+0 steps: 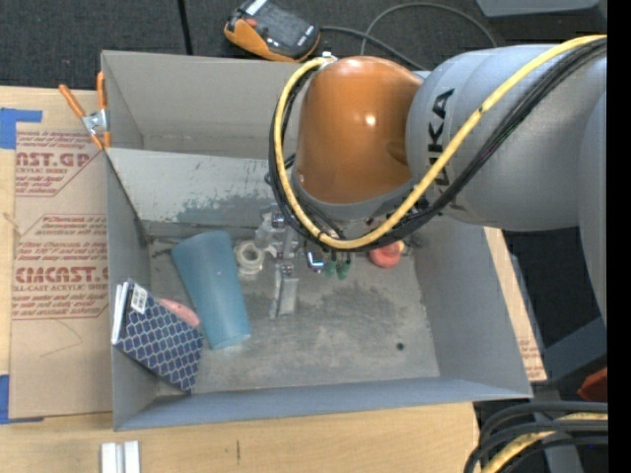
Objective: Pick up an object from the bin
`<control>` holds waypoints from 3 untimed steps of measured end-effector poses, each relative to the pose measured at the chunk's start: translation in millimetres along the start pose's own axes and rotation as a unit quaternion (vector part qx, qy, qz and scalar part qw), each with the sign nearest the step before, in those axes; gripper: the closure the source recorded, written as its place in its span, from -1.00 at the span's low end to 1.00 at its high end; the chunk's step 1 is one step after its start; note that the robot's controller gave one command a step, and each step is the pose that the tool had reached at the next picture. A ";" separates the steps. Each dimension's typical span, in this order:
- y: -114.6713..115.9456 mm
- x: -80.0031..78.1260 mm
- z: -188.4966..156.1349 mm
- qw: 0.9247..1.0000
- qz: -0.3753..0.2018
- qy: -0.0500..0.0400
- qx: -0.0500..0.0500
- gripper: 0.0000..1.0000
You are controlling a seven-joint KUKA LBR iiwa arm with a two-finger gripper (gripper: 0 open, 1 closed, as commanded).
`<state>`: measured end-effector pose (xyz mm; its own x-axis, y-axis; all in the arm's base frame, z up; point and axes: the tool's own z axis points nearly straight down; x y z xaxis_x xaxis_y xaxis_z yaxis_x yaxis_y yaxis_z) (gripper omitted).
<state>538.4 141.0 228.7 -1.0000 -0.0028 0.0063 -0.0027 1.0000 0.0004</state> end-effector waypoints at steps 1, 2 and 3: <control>-0.3 -0.2 -2.2 1.000 0.000 -0.001 0.000 -1.00; -5.4 -16.9 3.4 1.000 -0.020 -0.004 -0.001 -1.00; -8.4 -30.9 31.7 0.999 -0.047 -0.003 0.000 -1.00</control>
Offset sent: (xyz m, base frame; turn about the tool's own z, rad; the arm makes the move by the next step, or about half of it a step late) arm 0.0390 -0.0147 -0.0180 -0.0967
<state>569.1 132.7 196.8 -0.9952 -0.0974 -0.0007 -0.0974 0.9952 0.0013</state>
